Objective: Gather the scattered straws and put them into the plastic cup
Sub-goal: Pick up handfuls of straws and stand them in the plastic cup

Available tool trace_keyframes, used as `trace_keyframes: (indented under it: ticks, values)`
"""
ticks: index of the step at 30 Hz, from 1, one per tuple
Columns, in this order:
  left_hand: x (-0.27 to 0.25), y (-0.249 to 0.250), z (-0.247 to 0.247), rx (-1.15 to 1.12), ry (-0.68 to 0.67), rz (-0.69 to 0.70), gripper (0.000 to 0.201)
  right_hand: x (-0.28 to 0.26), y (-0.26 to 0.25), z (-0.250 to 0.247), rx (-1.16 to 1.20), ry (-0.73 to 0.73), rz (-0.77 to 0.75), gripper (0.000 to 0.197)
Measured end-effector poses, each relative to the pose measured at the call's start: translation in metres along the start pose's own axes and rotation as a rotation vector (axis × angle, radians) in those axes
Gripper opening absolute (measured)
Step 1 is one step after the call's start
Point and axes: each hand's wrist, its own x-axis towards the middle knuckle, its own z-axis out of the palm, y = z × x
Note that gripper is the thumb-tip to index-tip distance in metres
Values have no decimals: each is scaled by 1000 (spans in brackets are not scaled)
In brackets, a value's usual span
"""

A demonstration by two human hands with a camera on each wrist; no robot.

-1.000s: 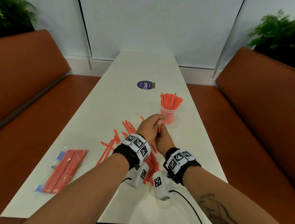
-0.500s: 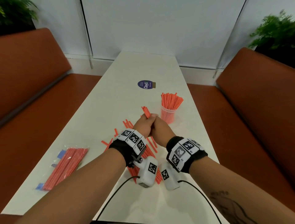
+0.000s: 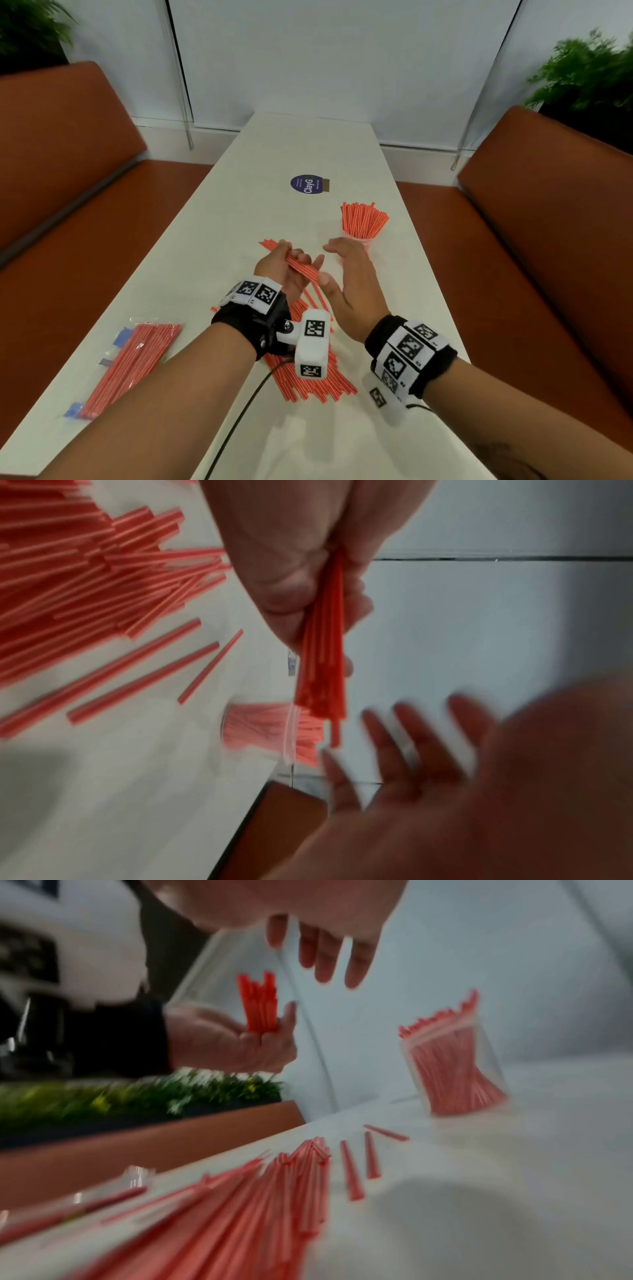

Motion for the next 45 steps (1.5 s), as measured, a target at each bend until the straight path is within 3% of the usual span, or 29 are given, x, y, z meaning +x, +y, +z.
trace_keyframes:
  ticks: [2,4,8,10,12,14,16,19,24,27,34,39,41,43,45]
  values:
    - [-4,-7,4,54,-103,-118,30,5,2,4,-88,-18,-135,53]
    - [-10,-14,6,100,-188,-207,28,10,4,9,-130,8,-150,60]
    - [-10,-14,5,295,-190,-151,26,15,-2,7,-61,3,-118,78]
    - [-13,-11,1,389,-255,-169,23,28,-12,-5,151,-45,36,68]
    - [-18,-13,-2,442,-300,-238,26,50,-19,-19,321,-225,289,52]
    - [-22,-17,-3,471,-327,-279,28,68,-15,-28,290,-479,455,47]
    - [-24,-19,-6,490,-340,-282,29,77,-13,-30,170,-591,452,44]
    - [-24,-18,-7,509,-356,-266,28,80,-8,-32,198,-439,508,46]
    - [-25,-14,3,732,-405,-148,21,55,-3,-32,291,-636,611,29]
    - [-23,-17,5,835,-436,-141,20,42,4,-30,461,-555,621,24]
    - [-17,-29,15,954,-458,-155,24,30,19,-41,510,-375,609,17]
    - [1,-26,48,1052,-542,5,6,48,26,-54,414,-234,529,32]
    - [13,-24,61,1222,-483,140,38,61,33,-62,372,-144,536,31]
    - [28,-21,70,1583,-384,403,79,76,43,-72,312,-18,528,27]
    - [44,-17,71,1985,-226,687,76,92,55,-80,244,114,513,25]
